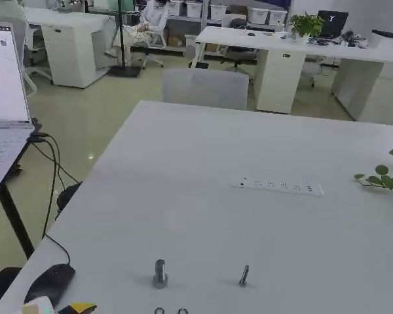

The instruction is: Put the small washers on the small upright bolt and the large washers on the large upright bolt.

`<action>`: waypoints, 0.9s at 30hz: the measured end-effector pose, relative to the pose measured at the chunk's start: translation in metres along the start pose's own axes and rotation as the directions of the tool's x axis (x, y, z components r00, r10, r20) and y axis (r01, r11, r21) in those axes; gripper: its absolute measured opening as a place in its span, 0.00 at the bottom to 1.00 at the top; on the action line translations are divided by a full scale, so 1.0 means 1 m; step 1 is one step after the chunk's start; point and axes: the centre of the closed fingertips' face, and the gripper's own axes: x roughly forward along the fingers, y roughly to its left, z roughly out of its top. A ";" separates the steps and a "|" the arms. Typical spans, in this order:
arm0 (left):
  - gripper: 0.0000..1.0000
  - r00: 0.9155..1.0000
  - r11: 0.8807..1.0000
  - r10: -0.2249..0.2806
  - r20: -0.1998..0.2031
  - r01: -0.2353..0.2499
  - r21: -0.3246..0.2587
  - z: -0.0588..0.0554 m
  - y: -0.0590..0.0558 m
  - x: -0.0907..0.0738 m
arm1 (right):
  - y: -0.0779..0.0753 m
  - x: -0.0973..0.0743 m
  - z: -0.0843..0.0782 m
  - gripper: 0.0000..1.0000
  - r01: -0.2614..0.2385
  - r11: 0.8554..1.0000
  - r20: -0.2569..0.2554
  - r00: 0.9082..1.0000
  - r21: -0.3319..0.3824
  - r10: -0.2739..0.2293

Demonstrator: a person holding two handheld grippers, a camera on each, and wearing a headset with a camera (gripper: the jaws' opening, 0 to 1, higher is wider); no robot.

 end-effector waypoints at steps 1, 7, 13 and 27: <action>0.88 1.000 1.000 0.000 0.000 0.000 -0.002 0.000 0.000 0.000 | 0.000 0.000 0.001 0.93 0.000 1.000 0.003 1.000 0.004 0.000; 0.89 1.000 1.000 0.007 -0.007 -0.007 0.005 0.001 0.000 -0.002 | 0.000 -0.003 0.004 0.93 0.001 1.000 0.011 1.000 -0.005 -0.001; 0.90 1.000 1.000 0.021 0.003 -0.021 -0.009 0.000 0.002 -0.005 | 0.000 -0.001 0.003 0.93 -0.004 1.000 0.010 1.000 -0.002 0.004; 0.91 0.999 0.998 0.037 -0.009 -0.038 -0.040 -0.002 0.003 -0.010 | 0.008 0.001 0.003 0.93 -0.025 1.000 0.015 1.000 -0.001 0.025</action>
